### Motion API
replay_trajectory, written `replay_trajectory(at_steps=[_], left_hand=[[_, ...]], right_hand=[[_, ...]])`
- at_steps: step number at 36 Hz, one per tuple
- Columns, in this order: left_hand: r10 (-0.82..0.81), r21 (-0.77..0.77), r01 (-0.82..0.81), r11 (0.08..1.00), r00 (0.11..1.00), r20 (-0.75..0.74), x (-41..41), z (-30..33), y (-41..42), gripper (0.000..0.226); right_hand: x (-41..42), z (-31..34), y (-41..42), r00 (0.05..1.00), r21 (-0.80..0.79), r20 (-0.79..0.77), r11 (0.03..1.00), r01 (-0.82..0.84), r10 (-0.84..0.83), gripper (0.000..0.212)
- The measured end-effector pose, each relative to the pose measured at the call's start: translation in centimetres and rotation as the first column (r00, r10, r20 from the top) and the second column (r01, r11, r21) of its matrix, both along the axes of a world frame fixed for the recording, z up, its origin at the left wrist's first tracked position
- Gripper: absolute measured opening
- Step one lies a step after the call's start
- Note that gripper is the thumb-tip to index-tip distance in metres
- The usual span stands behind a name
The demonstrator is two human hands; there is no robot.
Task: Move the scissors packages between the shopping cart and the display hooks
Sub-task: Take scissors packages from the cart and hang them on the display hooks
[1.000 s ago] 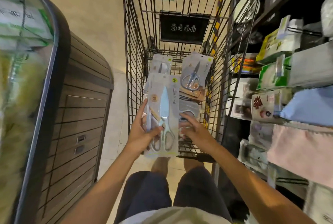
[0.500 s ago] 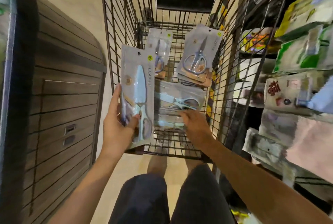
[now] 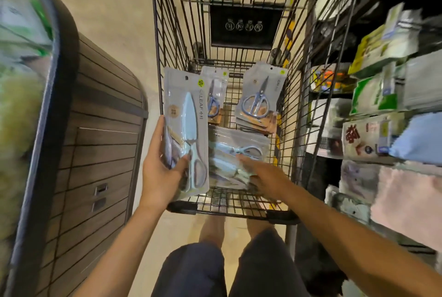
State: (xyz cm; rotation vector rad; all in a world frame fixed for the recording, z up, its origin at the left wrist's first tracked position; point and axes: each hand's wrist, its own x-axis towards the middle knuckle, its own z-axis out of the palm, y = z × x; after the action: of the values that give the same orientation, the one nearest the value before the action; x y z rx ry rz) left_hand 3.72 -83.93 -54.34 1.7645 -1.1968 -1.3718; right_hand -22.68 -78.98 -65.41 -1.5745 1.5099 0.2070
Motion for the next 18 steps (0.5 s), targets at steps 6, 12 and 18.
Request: replay_trajectory(at_steps=[6, 12, 18], left_hand=[[0.015, -0.03, -0.017, 0.999, 0.998, -0.066, -0.1, 5.9, -0.9, 0.092], [-0.02, -0.005, 0.019, 1.0, 0.981, -0.195, -0.5, 11.4, -1.3, 0.089], [-0.091, 0.086, 0.131, 0.988, 0.925, -0.368, -0.1, 14.2, -1.1, 0.089]], right_hand=[[-2.0, 7.5, -1.7, 0.835, 0.006, 0.286, 0.872, 0.489, -0.47, 0.083], [-2.6, 16.6, -0.7, 0.577, 0.033, 0.475, 0.669, 0.743, -0.664, 0.08], [-2.6, 22.3, 4.9, 0.36, 0.087, 0.63, 0.524, 0.847, -0.688, 0.083]])
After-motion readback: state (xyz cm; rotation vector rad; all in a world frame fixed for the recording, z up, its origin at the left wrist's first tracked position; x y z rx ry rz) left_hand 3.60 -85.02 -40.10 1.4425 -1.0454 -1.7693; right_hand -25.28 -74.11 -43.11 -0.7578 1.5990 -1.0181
